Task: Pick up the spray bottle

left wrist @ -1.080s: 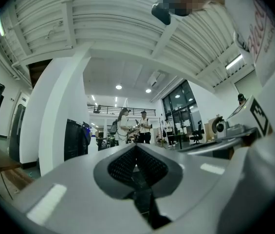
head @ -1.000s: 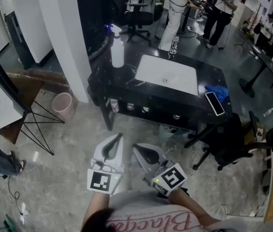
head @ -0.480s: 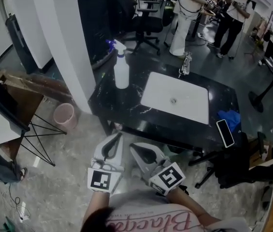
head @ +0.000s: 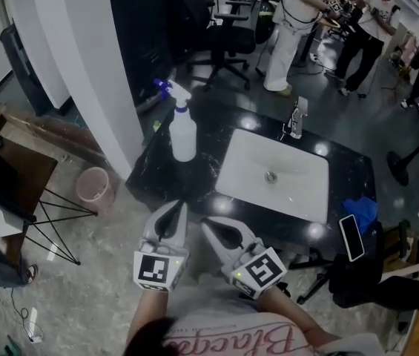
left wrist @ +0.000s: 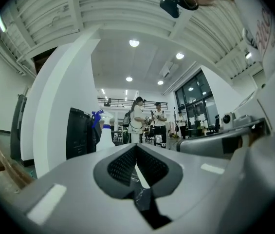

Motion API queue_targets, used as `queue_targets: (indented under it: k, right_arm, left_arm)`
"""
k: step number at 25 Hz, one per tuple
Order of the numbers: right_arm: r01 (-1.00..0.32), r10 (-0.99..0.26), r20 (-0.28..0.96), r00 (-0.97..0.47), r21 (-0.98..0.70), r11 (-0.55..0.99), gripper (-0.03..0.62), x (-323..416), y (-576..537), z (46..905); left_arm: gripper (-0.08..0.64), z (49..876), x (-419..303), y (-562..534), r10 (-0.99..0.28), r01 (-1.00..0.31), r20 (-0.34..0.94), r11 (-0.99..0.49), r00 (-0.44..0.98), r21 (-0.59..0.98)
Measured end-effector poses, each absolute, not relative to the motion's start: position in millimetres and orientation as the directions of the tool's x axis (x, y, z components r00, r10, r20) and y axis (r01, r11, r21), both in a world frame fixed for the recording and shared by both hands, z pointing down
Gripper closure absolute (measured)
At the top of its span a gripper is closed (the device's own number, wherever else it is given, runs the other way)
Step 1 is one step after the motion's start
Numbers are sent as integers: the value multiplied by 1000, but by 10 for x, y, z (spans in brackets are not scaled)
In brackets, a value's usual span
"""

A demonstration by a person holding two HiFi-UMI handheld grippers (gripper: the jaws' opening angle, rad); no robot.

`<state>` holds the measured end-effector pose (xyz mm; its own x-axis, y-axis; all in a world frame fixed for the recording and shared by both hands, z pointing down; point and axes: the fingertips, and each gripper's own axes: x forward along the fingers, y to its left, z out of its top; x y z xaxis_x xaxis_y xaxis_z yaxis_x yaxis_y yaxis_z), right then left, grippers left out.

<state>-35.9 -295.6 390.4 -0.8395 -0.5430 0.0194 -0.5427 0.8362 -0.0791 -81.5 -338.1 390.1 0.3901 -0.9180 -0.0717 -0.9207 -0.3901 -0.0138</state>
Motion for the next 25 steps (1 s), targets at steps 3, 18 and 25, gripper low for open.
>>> queue_targets:
  k: [3,18,25]
  right_arm:
    - [-549,-549,28,-835,-87,831,591,-352,-3126,3930]
    - [-614,-613,42,-789,-112,782,591,-569,-4151,3968]
    - [-624,-625,34,-780,-106,774,591,-592,-4380,3962]
  left_arm:
    - [435,3982,-849,-3616,-922,-922,-36,-386,386,-6]
    - [44,4560,-1112,-5073,-904,-903,50,-420,425,87]
    - [24,4905,-1014,-5611,-865,-874,129,-474,485,106]
